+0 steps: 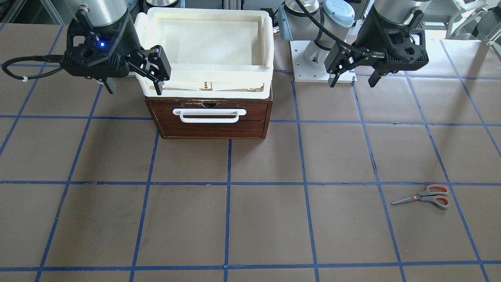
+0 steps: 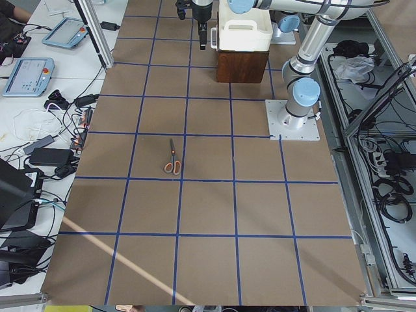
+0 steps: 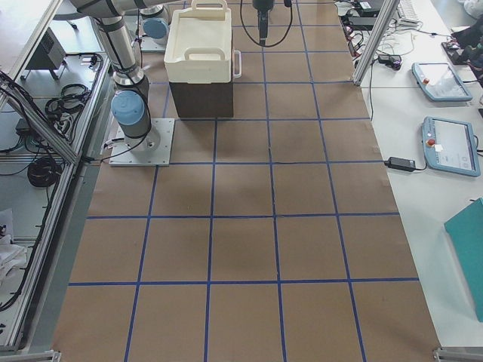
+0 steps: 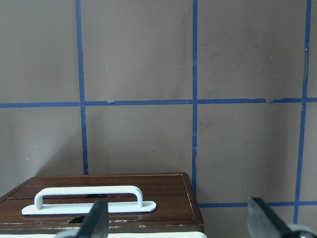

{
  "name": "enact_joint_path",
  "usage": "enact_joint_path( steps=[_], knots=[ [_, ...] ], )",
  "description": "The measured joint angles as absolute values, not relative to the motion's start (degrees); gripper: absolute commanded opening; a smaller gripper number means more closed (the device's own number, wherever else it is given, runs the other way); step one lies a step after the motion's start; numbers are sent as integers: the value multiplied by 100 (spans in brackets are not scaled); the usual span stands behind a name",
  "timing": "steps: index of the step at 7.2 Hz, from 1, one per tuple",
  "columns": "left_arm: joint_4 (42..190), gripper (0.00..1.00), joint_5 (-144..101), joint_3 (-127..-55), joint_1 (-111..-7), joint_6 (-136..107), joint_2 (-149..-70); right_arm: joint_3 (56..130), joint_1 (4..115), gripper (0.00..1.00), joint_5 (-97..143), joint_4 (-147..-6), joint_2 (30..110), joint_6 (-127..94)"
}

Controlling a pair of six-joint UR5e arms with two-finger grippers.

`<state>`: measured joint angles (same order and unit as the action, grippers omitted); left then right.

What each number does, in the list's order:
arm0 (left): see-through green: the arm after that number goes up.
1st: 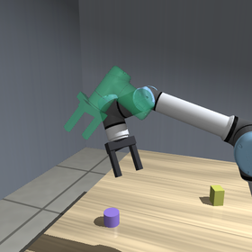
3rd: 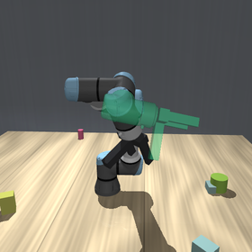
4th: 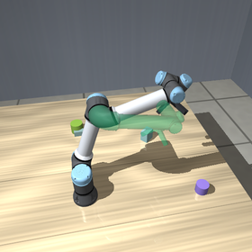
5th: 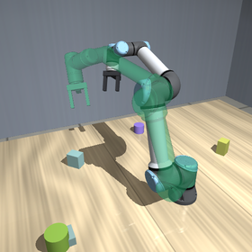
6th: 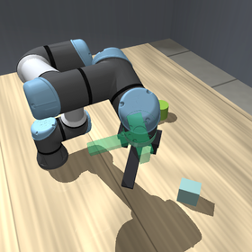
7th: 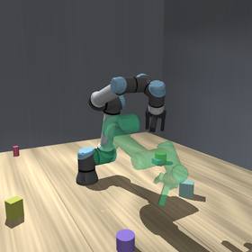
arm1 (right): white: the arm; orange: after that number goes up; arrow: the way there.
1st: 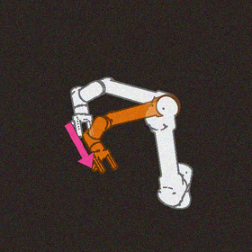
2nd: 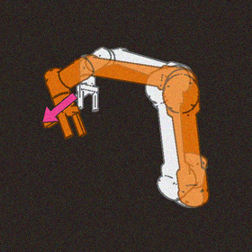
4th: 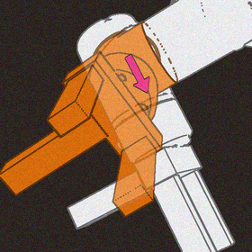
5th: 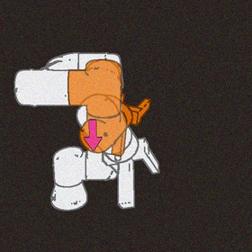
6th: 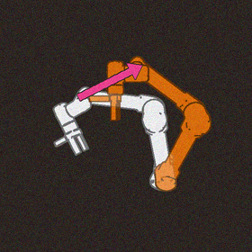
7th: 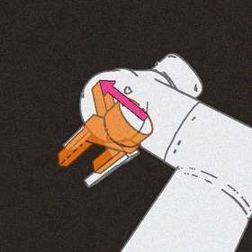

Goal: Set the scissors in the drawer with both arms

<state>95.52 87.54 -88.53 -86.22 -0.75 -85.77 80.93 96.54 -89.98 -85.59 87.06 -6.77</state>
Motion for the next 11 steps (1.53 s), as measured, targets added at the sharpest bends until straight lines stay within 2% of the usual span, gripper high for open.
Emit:
enact_joint_path(
  steps=[3,5,7,11],
  knots=[
    [9479,100,8726,-9009,-8603,-61,-8577,8124,9645,100,-8980,-8550,8678,-679],
    [9484,100,8720,-9065,-8502,575,-8644,8123,9659,100,-8903,-8748,8337,-480],
    [9467,100,8757,-9288,-7976,2023,-8713,8164,9729,100,-8628,-8854,7955,1111],
    [9125,100,8952,-9703,-6208,6789,-9215,8423,9830,100,-7624,-8717,7156,5247]
  ],
)
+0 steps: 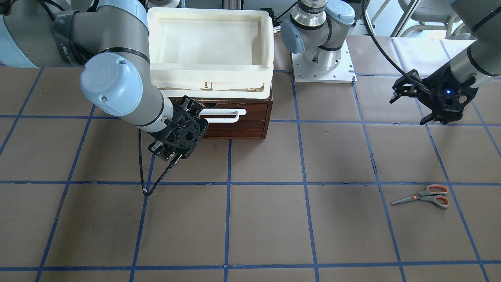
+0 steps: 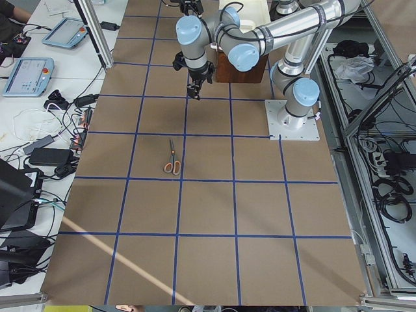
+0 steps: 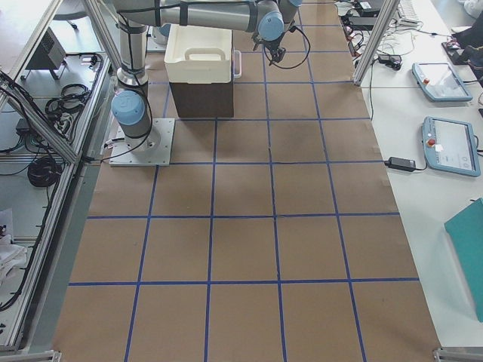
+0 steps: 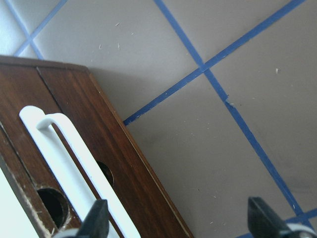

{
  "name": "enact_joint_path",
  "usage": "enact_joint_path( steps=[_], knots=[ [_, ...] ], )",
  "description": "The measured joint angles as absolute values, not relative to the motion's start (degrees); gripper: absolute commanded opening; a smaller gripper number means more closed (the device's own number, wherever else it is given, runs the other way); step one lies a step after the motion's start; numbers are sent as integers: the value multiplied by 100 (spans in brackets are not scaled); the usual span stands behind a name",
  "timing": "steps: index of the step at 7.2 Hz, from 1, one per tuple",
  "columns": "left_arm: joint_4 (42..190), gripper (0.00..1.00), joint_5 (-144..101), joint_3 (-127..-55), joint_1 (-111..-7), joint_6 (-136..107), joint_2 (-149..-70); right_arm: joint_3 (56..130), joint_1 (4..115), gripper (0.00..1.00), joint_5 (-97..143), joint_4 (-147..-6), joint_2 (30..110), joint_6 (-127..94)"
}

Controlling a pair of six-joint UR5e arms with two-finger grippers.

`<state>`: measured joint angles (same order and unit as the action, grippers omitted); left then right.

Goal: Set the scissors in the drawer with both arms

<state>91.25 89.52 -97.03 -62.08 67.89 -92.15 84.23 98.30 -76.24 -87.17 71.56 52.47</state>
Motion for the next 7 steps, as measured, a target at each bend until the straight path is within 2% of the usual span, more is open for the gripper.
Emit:
enact_joint_path(
  steps=[3,5,7],
  knots=[
    [7832,100,9578,-9751,-5878,9281,-9919,8638,9953,98,-7617,-8749,6975,7354],
    [6897,100,9772,-9744,-5676,10523,-10465,8646,10299,79,-7837,-8890,6904,7878],
    [5856,100,9359,-9719,-5516,11417,-11068,8657,10482,71,-8110,-8976,6847,8202]
  ],
)
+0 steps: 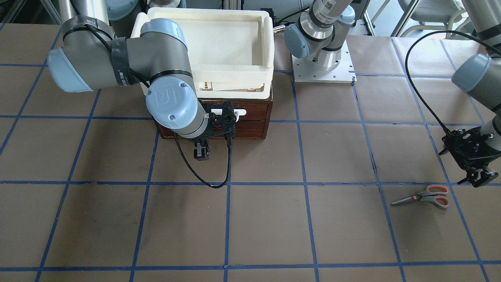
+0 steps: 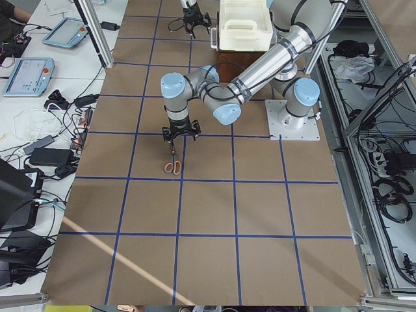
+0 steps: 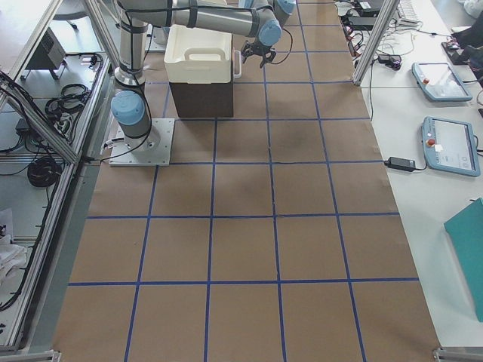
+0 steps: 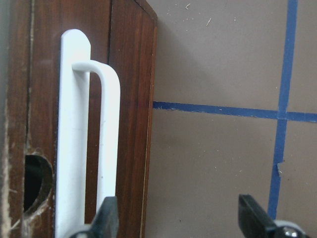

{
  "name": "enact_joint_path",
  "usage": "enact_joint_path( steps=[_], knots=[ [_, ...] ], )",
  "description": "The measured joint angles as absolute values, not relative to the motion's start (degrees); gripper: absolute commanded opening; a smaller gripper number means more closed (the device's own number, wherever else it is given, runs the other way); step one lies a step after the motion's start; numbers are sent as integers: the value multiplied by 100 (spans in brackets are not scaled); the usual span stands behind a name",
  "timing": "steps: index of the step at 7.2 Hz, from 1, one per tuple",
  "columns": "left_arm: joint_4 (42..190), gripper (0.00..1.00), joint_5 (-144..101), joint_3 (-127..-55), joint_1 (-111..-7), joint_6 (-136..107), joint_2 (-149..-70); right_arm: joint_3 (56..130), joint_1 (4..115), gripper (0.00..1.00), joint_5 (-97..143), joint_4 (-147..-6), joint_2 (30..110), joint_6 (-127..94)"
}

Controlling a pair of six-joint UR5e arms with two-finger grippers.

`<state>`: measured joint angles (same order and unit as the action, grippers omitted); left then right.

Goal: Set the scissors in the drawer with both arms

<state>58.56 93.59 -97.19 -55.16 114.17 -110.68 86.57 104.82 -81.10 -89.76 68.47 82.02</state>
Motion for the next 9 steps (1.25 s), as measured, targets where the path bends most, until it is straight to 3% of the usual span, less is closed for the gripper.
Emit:
enact_joint_path(
  steps=[5,6,7,9],
  knots=[
    [4969,100,8960,-9718,-5477,12107,-11986,8608,10503,71,-8104,-8837,6872,8259],
    [5017,98,8963,-9741,-5481,12166,-12019,8604,10510,71,-8089,-8774,6889,8146],
    [5065,89,8952,-9750,-5483,12238,-12042,8604,10521,71,-8087,-8655,6932,8003],
    [5083,88,8928,-9751,-5484,12299,-12142,8680,10528,71,-8084,-8491,7007,7867]
  ],
)
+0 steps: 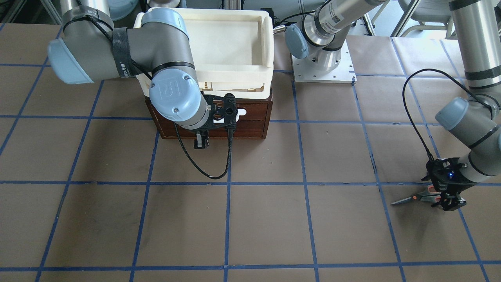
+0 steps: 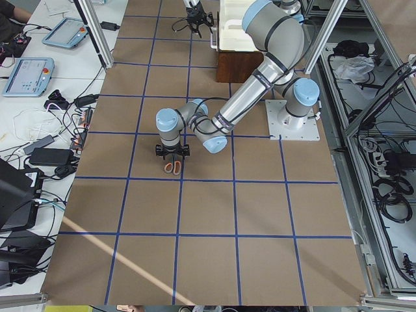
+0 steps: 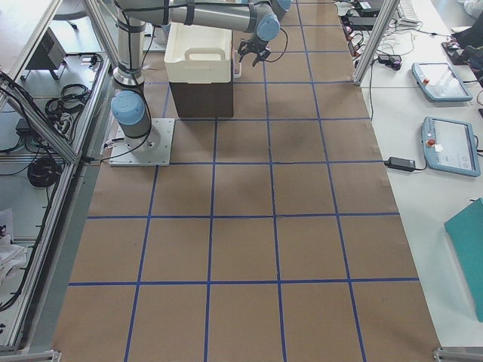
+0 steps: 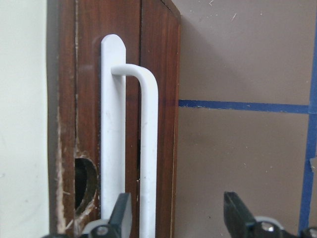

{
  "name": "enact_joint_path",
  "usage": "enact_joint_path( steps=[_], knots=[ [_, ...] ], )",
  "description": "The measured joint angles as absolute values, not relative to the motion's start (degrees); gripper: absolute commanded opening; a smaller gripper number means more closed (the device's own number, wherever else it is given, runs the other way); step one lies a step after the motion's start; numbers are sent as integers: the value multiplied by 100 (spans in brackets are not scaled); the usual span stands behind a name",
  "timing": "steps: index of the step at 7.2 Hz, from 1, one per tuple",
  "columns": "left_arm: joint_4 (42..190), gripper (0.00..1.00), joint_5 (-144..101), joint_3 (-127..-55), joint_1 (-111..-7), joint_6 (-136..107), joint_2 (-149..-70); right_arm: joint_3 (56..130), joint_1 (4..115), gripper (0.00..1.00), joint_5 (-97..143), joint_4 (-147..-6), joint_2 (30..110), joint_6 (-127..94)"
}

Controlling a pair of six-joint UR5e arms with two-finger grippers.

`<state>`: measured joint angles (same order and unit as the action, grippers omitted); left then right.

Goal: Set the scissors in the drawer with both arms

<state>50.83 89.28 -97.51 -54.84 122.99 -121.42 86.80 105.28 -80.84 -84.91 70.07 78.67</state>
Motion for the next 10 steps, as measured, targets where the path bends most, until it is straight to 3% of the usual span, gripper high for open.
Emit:
enact_joint_path(
  steps=[1,2,3,4,5,7,8,10],
  knots=[
    [5074,85,8928,-9740,-5484,12331,-12198,8762,10532,71,-8105,-8511,7006,7889],
    [5065,72,8929,-9729,-5483,12362,-12240,8840,10535,71,-8128,-8550,7003,7910],
    [5051,43,8928,-9722,-5482,12383,-12274,8916,10543,71,-8140,-8573,7004,7910],
    [5048,14,8926,-9717,-5481,12399,-12290,8999,10549,61,-8145,-8620,7007,7903],
    [5063,4,8928,-9714,-5475,12411,-12277,9074,10552,33,-8147,-8742,7000,7897],
    [5093,0,8930,-9702,-5468,12426,-12231,9122,10555,25,-8157,-9072,6935,7865],
    [5096,0,8930,-9700,-5467,12448,-12214,9100,10556,10,-8188,-9206,6893,7872],
    [5098,0,8924,-9689,-5487,12497,-12150,8915,10556,10,-8299,-9407,6793,7913]
  ],
)
